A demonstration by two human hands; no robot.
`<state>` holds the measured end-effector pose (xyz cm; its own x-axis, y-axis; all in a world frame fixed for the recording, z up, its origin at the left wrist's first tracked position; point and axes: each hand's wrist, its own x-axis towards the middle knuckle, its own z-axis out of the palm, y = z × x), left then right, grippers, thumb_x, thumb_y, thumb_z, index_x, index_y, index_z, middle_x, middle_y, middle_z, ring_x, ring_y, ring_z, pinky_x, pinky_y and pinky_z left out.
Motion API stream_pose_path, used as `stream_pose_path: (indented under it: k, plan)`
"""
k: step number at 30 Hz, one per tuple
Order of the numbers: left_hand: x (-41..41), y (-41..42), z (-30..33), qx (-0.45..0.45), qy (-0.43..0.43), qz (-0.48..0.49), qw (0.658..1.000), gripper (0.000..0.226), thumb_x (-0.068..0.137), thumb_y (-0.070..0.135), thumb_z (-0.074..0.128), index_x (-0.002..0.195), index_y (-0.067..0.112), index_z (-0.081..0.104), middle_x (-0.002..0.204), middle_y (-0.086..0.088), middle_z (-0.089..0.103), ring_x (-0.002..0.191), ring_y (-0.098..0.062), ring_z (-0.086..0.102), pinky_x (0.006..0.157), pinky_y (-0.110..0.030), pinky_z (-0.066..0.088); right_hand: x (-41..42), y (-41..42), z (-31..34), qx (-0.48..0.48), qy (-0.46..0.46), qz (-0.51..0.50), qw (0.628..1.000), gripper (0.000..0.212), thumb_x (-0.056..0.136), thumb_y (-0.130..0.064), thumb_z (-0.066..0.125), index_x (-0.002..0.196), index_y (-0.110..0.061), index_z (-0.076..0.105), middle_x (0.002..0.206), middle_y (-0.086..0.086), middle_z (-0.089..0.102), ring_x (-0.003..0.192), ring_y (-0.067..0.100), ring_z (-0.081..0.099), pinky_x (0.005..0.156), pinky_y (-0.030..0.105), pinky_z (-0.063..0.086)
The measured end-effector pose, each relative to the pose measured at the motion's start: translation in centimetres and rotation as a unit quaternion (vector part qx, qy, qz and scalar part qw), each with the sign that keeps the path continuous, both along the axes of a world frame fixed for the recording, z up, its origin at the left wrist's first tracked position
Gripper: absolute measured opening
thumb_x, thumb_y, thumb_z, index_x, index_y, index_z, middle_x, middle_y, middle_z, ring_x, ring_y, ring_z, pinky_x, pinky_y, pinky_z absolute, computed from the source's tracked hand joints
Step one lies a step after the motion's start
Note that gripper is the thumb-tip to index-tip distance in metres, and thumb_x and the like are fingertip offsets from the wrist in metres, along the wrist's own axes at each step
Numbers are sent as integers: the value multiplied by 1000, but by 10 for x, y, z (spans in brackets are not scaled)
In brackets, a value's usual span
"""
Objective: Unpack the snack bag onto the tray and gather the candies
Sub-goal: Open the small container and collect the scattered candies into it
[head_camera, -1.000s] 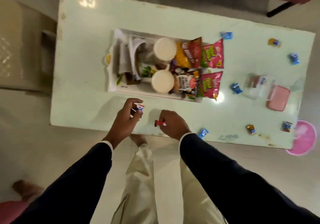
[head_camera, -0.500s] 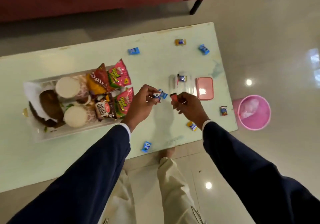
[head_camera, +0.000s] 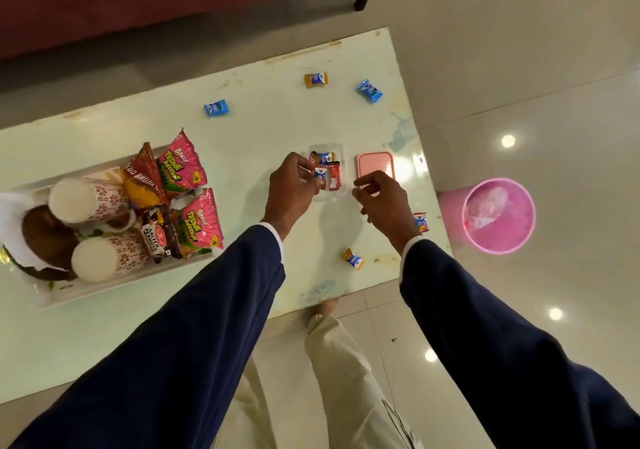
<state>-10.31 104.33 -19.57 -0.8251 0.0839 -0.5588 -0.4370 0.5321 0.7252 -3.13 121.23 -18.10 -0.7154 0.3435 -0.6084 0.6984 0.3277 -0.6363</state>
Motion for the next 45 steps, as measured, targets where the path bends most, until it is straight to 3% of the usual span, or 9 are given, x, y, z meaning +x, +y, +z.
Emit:
stream_pose_path:
  k: [6,11,15,20,24,30,37,40,45]
  plan:
    - [20,-17,4,-70,112,-12,991,26,94,-1,56,113,16,56,104,-3,55,89,-20,61,78,-34,53,48,2,-10,-30,-51,31,998,14,95,-17,61,108,-20,66,97,3,69,67,9,67,51,14,47]
    - [86,-82,10,-22,20,-116,993,20,98,4,54,101,22,60,101,-2,64,76,-16,70,65,-26,50,73,-38,-14,-52,-73,95,991,14,93,-13,60,98,-21,69,88,1,70,60,-1,63,53,8,44]
    - [153,-146,2,-170,49,-294,939,35,88,21,76,118,24,60,123,1,55,110,-20,58,89,-40,53,87,-86,-19,-69,-85,156,982,13,92,-12,59,96,-22,67,83,-1,69,64,9,65,58,18,47]
    - [179,-185,-13,-197,-37,-166,965,56,80,30,84,127,21,54,127,-4,51,115,-25,59,89,-48,54,88,-131,-27,-58,-91,167,980,15,90,-8,60,94,-20,67,84,3,67,62,13,64,64,30,53]
    - [182,-186,-24,-156,-17,-220,963,55,87,34,77,133,26,49,128,-2,49,102,-24,64,78,-41,56,90,-149,-33,-35,-121,207,970,14,90,-9,59,98,-16,67,92,10,69,81,29,69,74,39,57]
    - [184,-168,-39,-246,47,-395,884,29,97,18,60,125,16,51,124,-11,48,95,-33,65,74,-39,48,64,-156,-24,42,-38,263,963,25,89,-4,60,111,-13,66,109,6,61,94,22,62,89,39,54]
    - [189,-190,-35,-74,-43,-127,988,11,90,13,72,87,13,62,90,-1,65,84,-19,64,75,-28,54,-5,-167,-28,272,74,377,882,53,84,0,62,134,-17,54,141,10,42,121,32,46,79,38,54]
    - [178,-200,-24,0,-73,-5,997,12,91,17,72,86,20,61,83,5,72,74,-7,71,62,-10,48,-22,-173,-36,350,41,417,838,54,85,-2,57,137,-18,50,144,12,41,123,38,45,92,43,50]
    - [146,-203,-13,88,-75,77,990,16,95,11,67,92,26,63,88,-2,75,72,-13,77,54,-20,49,-9,-173,-49,313,19,426,848,50,89,3,53,136,-15,46,133,16,40,107,39,51,72,46,55]
